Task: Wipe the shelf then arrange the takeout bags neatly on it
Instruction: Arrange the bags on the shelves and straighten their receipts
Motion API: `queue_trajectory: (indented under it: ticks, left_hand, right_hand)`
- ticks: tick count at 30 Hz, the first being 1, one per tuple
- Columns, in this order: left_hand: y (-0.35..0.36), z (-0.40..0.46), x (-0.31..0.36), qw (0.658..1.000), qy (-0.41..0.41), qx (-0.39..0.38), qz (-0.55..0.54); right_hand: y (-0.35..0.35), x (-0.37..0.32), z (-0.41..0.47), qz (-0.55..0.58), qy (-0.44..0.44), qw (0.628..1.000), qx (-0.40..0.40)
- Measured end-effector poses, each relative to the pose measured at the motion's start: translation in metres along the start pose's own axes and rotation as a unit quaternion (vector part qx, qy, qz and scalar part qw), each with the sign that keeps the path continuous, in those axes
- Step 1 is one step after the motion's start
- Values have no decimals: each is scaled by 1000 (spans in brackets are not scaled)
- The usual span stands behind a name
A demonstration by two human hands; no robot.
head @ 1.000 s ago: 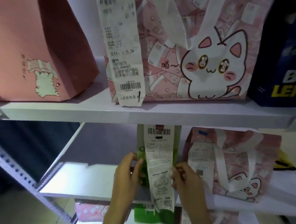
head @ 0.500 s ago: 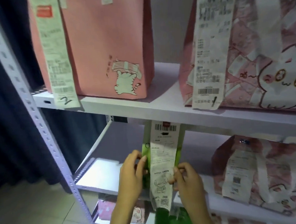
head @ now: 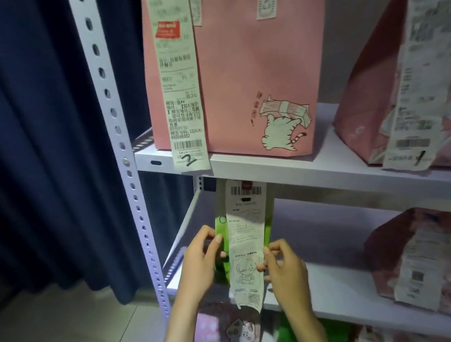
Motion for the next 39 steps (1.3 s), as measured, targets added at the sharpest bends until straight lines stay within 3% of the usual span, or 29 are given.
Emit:
queue_trajectory:
  ticks: [17,31,39]
  left_hand:
    - [54,-10,19,994,51,-100,-11]
    - [69,-132,44,996,37,-85,-10]
    - [108,-260,31,995,-85,-33,-31]
  right_hand:
    - [-63,20,-27,80,52,990,100]
    - [-118,43,-131,83,16,996,34]
    - [-150,118,-217,20,12,998,-57]
Point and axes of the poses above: each hand's wrist, its own z-axis towards the middle knuckle, its own y-axis out of the palm, x = y × z, the point moved 6 cm from there along z, towards the middle knuckle, and after that the axes turned 5 degrees about y, right-handed, at the moved point
